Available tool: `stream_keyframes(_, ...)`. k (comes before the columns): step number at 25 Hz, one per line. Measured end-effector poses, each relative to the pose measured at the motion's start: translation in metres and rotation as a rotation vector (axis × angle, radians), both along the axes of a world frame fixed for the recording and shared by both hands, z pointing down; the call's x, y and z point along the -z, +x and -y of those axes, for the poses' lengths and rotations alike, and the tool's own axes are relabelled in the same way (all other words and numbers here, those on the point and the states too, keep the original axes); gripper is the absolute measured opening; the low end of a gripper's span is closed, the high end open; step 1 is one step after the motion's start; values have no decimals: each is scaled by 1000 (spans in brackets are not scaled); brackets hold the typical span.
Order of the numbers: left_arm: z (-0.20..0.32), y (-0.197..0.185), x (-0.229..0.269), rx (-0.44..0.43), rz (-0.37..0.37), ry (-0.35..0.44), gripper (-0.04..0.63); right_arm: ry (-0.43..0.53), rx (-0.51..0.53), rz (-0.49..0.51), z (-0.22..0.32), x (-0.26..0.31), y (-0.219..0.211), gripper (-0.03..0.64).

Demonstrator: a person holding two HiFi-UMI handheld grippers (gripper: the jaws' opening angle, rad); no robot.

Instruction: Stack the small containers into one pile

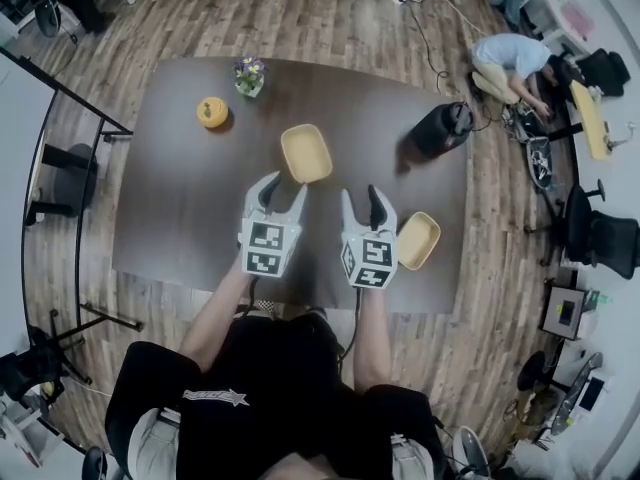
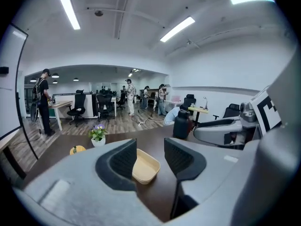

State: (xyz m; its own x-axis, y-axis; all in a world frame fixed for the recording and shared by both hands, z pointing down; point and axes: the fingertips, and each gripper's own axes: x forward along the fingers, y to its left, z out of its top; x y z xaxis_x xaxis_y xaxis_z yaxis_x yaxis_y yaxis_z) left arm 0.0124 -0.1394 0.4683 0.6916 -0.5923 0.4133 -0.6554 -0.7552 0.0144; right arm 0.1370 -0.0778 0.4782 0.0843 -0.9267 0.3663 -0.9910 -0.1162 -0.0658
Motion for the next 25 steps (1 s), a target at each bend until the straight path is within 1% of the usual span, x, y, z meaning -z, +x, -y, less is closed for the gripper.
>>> stream_keyframes(3, -26, -9, 23, -50, -21, 61, 178, 36, -41, -30, -32, 19, -11, 213)
stream_keyframes(6, -50, -22, 41, -94, -40, 102, 158, 62, -84, -56, -62, 34, -23, 209)
stream_keyframes(7, -58, -25, 46, -106, -45, 109, 152, 68, -98, -64, -73, 38, -27, 192)
stream_keyframes(9, -76, -34, 52, -129, -51, 120, 124, 78, -125, -80, -96, 44, -37, 182)
stream_keyframes(10, -84, -39, 53, -140, -52, 126, 108, 83, -138, -89, -108, 47, -42, 153)
stream_keyframes(12, -100, -48, 55, -161, -53, 139, 78, 95, -172, -108, -130, 51, -51, 142)
stream_keyframes(13, -109, -51, 56, -175, -54, 144, 62, 100, -192, -116, -142, 54, -56, 105)
stream_keyframes(15, -125, -58, 57, -205, -58, 147, 40, 106, -229, -124, -164, 57, -66, 86)
stream_keyframes(17, -141, -64, 57, -236, -64, 146, 24, 107, -266, -126, -185, 58, -77, 36)
stream_keyframes(18, -150, -65, 58, -250, -68, 145, 18, 108, -285, -126, -196, 58, -81, 30)
stream_keyframes(19, -158, -66, 58, -264, -72, 145, 15, 109, -304, -123, -207, 58, -83, 7)
stream_keyframes(25, -199, -52, 59, -361, -98, 146, 11, 114, -404, -121, -255, 55, -84, 6)
